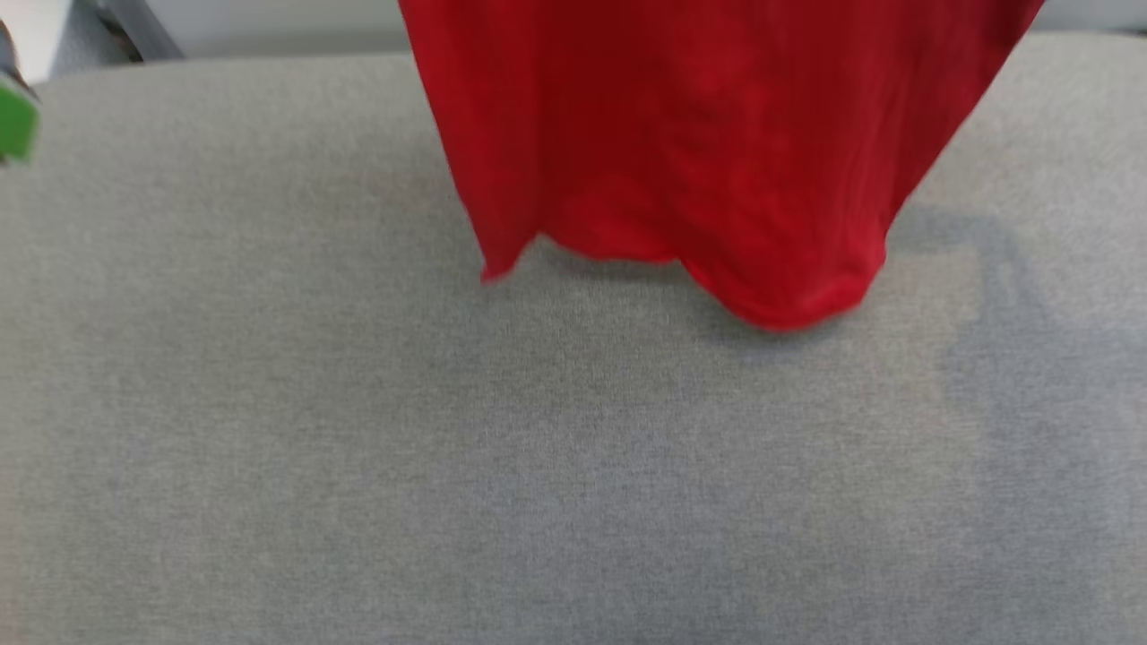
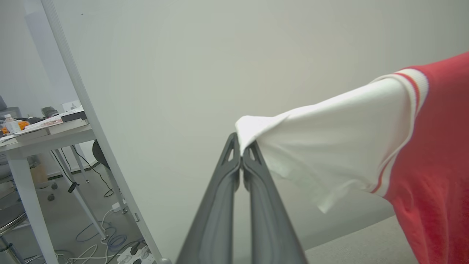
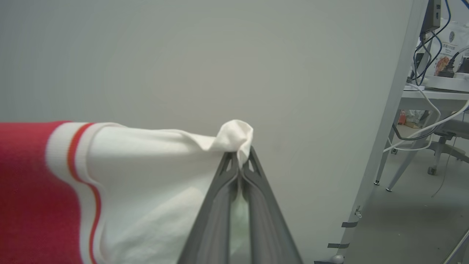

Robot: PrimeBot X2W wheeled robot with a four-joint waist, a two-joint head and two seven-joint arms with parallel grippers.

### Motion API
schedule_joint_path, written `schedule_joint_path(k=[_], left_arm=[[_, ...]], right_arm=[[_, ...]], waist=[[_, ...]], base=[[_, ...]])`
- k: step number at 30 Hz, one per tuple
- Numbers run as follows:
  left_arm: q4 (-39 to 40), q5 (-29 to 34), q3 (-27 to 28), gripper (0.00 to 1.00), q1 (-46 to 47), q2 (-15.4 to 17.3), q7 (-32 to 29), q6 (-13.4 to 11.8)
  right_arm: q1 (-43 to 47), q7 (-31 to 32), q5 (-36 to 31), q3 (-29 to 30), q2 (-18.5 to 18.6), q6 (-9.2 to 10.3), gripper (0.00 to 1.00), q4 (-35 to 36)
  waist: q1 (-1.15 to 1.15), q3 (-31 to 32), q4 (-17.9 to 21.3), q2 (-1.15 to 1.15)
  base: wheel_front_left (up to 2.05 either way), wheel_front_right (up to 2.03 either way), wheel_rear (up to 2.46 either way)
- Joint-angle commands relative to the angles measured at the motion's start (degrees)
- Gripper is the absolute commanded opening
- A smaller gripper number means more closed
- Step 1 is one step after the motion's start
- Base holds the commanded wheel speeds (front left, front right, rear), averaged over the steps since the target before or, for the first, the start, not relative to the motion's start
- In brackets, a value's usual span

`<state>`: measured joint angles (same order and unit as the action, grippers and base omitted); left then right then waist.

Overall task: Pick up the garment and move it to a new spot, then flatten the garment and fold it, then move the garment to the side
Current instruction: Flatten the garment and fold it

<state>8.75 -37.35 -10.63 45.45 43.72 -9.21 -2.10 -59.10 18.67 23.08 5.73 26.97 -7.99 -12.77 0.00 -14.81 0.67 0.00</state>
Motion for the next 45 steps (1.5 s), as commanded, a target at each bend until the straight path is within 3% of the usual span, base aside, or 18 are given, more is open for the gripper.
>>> schedule_joint_path(k=[1, 13, 24, 34, 45], left_arm=[[-1.93, 0.57, 0.59, 0.0, 4.02, 1.13, -0.26, 0.38], [-21.5, 4.83, -3.47, 0.0, 34.23, -0.97, 1.7, 6.87], [-37.58, 9.28, -6.99, 0.0, 51.27, -6.93, 13.24, 8.37], [-47.07, 7.31, -11.53, 0.0, 46.96, -10.91, 19.67, 9.39], [-49.78, 1.35, -16.98, 0.0, 28.14, -14.58, 23.05, 9.57]], right_arm=[[-3.61, -1.14, -1.12, 0.68, 0.3, 0.5, 0.0, -1.81], [-29.9, -10.85, -7.66, -0.32, -3.22, 0.5, 0.0, -19.38], [-42.81, -23.26, -10.86, 1.78, -6.23, 0.5, 0.0, -32.65], [-38.24, -28.04, -7.75, -2.74, -6.23, 0.5, 0.0, -38.4], [-19.52, -28.95, 0.6, -11.8, -3.97, 0.5, 0.0, -38.12]], waist=[[0.0, -8.05, 0.14, 0.0], [0.0, -22.81, 0.48, 0.0], [0.0, -28.64, -0.03, 0.0], [0.0, -28.2, -1.14, 0.0], [0.0, -20.35, -1.97, 0.0]], base=[[0.0, 0.0, 0.0], [0.0, 0.0, 0.0], [0.0, 0.0, 0.0], [0.0, 0.0, 0.0], [0.0, 0.0, 0.0]])
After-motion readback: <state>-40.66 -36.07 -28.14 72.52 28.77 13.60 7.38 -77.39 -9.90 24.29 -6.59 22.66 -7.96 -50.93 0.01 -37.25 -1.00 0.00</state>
